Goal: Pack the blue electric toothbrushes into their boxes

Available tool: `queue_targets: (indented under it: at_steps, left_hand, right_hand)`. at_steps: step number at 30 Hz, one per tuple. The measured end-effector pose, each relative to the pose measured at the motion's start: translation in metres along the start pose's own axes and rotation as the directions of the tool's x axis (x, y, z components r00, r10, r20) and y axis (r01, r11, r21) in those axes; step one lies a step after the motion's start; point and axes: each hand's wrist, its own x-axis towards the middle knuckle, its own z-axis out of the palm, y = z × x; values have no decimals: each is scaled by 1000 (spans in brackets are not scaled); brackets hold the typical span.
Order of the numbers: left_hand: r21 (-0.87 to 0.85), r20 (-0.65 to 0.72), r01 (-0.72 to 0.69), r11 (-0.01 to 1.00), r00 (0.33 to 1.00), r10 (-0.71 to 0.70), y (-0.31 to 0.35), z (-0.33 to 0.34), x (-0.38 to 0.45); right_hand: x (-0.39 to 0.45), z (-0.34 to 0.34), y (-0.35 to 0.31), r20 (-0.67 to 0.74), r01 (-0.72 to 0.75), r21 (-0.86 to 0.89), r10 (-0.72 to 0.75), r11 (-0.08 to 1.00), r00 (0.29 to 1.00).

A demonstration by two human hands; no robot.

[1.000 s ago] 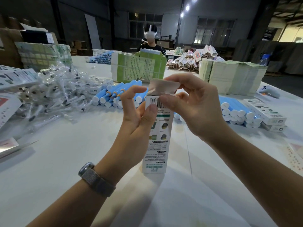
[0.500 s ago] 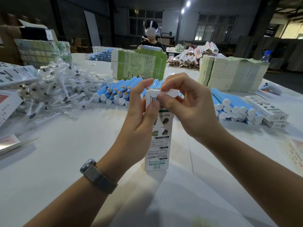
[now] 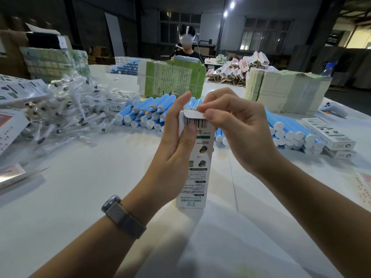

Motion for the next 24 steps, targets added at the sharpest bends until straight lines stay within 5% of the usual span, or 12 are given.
queue_targets:
  at_steps: [13, 17, 24]
  left_hand:
    - [75, 20, -29, 997, 999, 28, -1, 1, -2]
    - [92, 64, -72, 993, 996, 66, 1, 2, -3]
    - [111, 76, -115, 987, 991, 107, 2, 0, -4]
  right_hand:
    - [4, 5, -15, -82, 1, -241, -21, 971, 996]
    - [5, 3, -19, -118, 18, -206, -43, 978, 992]
    - [7, -5, -18, 25, 20, -84, -18, 996, 1000]
